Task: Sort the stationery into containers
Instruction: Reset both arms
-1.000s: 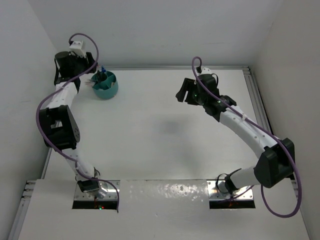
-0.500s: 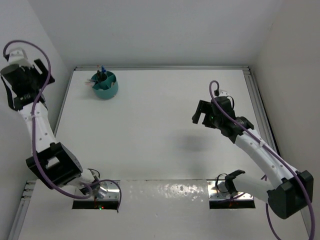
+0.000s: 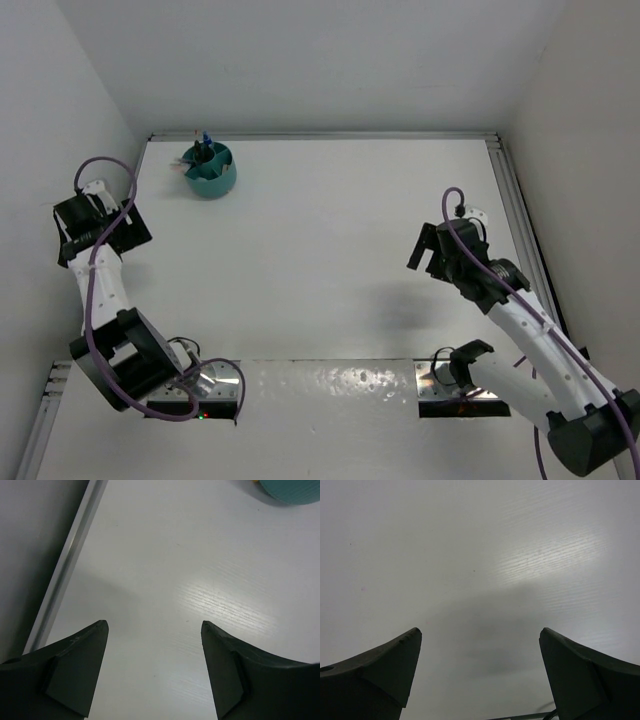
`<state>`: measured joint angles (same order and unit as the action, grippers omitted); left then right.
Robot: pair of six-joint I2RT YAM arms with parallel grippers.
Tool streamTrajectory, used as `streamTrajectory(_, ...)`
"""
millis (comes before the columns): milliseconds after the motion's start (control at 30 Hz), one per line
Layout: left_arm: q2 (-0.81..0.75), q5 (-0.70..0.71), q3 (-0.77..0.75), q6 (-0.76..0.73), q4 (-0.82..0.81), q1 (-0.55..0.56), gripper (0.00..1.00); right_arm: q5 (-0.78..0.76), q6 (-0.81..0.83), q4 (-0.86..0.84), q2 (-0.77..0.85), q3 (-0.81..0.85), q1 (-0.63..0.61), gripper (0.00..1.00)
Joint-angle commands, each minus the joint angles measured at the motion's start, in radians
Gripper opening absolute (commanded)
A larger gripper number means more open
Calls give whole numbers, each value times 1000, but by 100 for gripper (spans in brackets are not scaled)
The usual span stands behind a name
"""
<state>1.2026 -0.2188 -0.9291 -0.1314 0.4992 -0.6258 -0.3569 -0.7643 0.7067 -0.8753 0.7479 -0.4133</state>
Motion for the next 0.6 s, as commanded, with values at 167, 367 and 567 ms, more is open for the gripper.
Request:
streamTrajectory(167, -100, -70, -1, -7, 22, -8, 73, -47, -58, 14, 91, -61, 5, 99)
streamTrajectory(367, -123, -73, 4, -20, 47, -8, 73, -54, -70, 36, 87, -56, 7, 99)
streamTrajectory(567, -135, -91, 7, -16, 45, -8, 73, -28, -46, 33, 101, -58, 5, 97)
